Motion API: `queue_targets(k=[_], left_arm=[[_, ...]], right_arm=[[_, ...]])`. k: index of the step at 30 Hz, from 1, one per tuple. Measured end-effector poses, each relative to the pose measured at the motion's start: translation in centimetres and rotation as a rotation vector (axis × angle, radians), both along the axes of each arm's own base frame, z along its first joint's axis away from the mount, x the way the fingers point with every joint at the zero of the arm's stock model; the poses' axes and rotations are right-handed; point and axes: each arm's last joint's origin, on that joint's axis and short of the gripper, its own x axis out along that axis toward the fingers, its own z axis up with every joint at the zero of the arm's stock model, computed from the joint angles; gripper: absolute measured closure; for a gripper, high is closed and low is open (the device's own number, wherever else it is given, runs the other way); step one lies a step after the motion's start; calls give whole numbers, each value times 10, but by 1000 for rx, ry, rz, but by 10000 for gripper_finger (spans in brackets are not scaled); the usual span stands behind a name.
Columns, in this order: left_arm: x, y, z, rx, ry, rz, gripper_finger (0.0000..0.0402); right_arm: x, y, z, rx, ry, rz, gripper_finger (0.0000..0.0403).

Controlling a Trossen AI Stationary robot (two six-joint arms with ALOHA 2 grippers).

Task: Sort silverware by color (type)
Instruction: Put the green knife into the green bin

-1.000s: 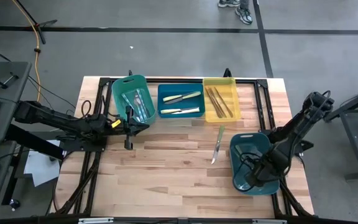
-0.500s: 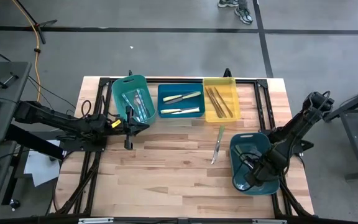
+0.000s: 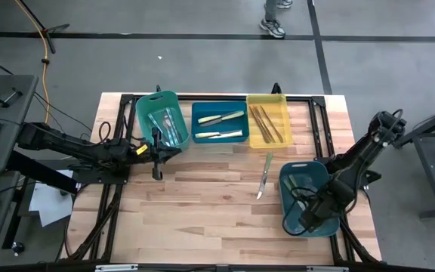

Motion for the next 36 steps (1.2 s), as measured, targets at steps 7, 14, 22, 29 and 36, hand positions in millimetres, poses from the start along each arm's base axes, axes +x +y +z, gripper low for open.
queue_targets(k=[7,14,22,29,36], left_arm=[[0,0,0,0,0,0,401],[0,0,0,-19,-3,-3,401],[0,0,0,-21,0,-3,401],[0,0,-2,-17,21,-2,401],[0,0,-2,-18,19,0,401]], right_arm=[[13,-8,69,-163,-356,-33,270],[36,-56,109,-630,-662,-192,270],[79,-134,63,-746,-324,-131,363],[99,-179,-5,-552,-75,-92,395],[118,-193,-49,-495,18,-57,401]])
